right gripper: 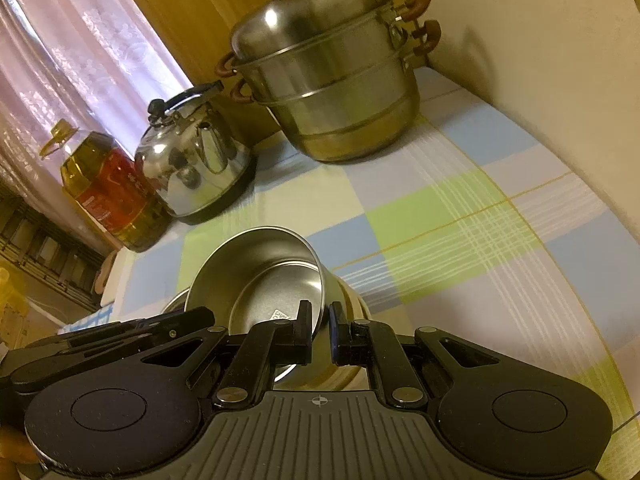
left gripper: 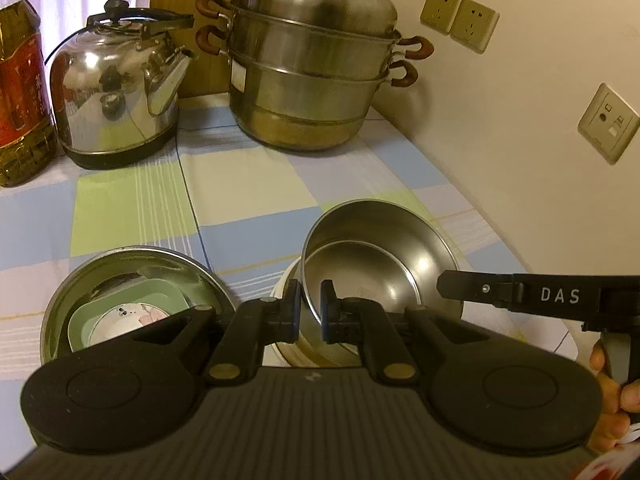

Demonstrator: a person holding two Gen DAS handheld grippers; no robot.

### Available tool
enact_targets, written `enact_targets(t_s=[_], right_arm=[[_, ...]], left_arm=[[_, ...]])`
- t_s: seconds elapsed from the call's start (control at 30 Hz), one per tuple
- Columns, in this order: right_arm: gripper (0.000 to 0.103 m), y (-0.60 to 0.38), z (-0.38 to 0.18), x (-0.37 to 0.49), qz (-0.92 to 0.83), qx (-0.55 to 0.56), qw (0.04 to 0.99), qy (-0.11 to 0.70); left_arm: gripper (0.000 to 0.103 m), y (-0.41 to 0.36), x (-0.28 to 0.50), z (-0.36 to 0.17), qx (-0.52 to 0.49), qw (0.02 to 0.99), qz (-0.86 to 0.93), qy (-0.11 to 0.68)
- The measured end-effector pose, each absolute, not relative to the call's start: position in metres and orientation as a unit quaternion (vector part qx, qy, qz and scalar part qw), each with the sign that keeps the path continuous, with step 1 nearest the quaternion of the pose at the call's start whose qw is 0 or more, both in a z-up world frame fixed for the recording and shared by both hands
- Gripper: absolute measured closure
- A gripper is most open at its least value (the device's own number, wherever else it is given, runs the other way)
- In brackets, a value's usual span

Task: Organize plates and bowls
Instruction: 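Carry the steel bowl with the right tool onto the cream bowls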

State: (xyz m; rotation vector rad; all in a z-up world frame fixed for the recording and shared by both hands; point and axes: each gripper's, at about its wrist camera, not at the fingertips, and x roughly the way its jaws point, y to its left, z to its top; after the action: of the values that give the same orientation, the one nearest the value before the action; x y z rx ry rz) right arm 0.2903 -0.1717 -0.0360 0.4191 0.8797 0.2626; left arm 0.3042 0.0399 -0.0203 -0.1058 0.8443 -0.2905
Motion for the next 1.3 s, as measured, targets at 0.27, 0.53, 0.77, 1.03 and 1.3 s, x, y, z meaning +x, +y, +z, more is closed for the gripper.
enact_targets(t_s=[0.27,0.53,0.77,1.03,1.3], right_arm=[[0.094,-0.172,-0.051,0.296,0.124,0.203,0.868,0.435],[0.094,-0.172,-0.060,0.300,0.121,0.202,0.864,0.445],[0.094,-0.172,-0.066,0.303,0.120,0.202,0.861,0.452],[0.094,-0.170,-0.066,0.301,0.122,0.197,0.864,0.447],[0.094,-0.170,-0.056,0.293,0.126,0.191,0.869,0.439]], left_arm=[[0.095,0.039,0.310,-0.034,-0.050,0.893,-0.137,0.426],[0.094,0.037,0.314,-0.041,-0.047,0.890,-0.136,0.434],[0.094,0.035,0.316,-0.046,-0.043,0.889,-0.133,0.436],[0.094,0.034,0.314,-0.047,-0.042,0.891,-0.131,0.434],[0.088,0.037,0.303,-0.038,-0.046,0.896,-0.126,0.424]])
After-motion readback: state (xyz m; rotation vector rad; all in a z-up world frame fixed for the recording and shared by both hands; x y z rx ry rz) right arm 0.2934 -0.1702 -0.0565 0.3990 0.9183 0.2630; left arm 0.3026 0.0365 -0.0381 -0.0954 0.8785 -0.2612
